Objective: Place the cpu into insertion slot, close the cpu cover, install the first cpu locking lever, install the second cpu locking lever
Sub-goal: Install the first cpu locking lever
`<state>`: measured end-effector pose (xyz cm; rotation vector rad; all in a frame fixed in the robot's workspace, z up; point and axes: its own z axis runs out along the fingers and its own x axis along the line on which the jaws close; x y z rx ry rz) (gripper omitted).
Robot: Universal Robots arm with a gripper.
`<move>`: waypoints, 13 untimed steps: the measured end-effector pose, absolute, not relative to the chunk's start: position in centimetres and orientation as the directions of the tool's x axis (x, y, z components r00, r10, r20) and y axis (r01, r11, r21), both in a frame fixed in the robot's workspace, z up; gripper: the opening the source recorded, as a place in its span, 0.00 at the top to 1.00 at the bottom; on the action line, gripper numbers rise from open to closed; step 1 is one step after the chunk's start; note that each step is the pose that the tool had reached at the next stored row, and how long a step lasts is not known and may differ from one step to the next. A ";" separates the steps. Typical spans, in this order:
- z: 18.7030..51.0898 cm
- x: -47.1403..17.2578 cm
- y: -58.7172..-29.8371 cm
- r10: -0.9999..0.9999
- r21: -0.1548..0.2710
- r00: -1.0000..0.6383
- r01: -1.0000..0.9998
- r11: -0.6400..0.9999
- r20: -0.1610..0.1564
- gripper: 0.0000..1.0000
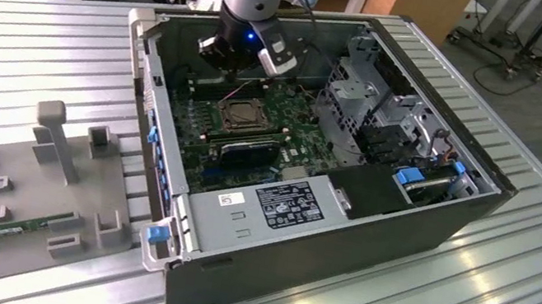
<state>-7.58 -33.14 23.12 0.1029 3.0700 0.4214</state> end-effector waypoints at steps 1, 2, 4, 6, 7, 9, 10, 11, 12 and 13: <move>23.1 -7.5 -33.1 0.071 0.270 -0.997 0.060 0.961 -0.031 0.89; 23.0 -7.3 -33.1 0.071 0.270 -0.997 0.060 0.961 -0.031 0.89; 22.9 -7.0 -33.1 0.071 0.270 -0.997 0.061 0.961 -0.029 0.89; 22.8 -6.8 -33.1 0.071 0.270 -0.997 0.061 0.961 -0.028 0.89; 22.8 -6.7 -33.2 0.071 0.270 -0.997 0.061 0.961 -0.027 0.89; 22.7 -6.5 -33.2 0.071 0.270 -0.997 0.062 0.961 -0.026 0.89; 22.7 -6.5 -33.2 0.071 0.270 -0.997 0.062 0.961 -0.025 0.89; 22.7 -6.5 -33.2 0.071 0.270 -0.997 0.062 0.961 -0.025 0.89; 22.6 -6.4 -33.2 0.071 0.270 -0.997 0.062 0.961 -0.024 0.89; 22.6 -6.4 -33.2 0.071 0.270 -0.997 0.062 0.961 -0.024 0.89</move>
